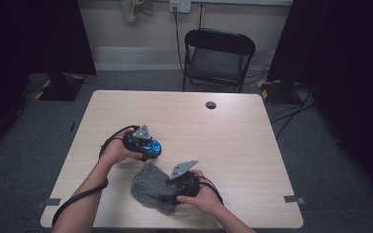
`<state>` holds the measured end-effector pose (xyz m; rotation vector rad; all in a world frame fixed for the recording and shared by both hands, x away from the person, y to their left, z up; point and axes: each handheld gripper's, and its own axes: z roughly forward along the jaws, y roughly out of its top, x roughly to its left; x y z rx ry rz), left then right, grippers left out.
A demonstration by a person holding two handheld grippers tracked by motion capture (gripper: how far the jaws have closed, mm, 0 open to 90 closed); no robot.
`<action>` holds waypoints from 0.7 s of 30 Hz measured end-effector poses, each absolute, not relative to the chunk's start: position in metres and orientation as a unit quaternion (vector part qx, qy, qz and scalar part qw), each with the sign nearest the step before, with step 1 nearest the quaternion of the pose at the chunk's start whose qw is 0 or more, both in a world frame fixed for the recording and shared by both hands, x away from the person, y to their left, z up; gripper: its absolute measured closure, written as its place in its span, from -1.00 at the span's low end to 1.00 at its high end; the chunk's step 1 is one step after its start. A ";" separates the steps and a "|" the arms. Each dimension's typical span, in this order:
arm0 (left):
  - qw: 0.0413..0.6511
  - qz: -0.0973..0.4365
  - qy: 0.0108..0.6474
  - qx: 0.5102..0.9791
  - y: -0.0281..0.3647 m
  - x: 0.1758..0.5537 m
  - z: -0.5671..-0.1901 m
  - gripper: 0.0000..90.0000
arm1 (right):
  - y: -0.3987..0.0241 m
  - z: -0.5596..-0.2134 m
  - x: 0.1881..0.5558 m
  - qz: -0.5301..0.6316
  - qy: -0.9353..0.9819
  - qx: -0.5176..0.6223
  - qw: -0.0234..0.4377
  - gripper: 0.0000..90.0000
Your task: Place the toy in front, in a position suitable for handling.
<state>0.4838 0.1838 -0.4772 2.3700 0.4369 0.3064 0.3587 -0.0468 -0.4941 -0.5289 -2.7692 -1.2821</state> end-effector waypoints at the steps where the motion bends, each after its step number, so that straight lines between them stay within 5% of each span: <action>1: 0.349 0.119 0.168 0.914 0.183 0.483 -0.477 -0.47 | -0.047 -0.494 0.359 -0.414 -0.894 -0.171 0.023 -0.27; 21: 0.365 0.119 0.195 0.903 0.190 0.482 -0.464 -0.56 | -0.047 -0.494 0.358 -0.415 -0.893 -0.171 0.021 -0.27</action>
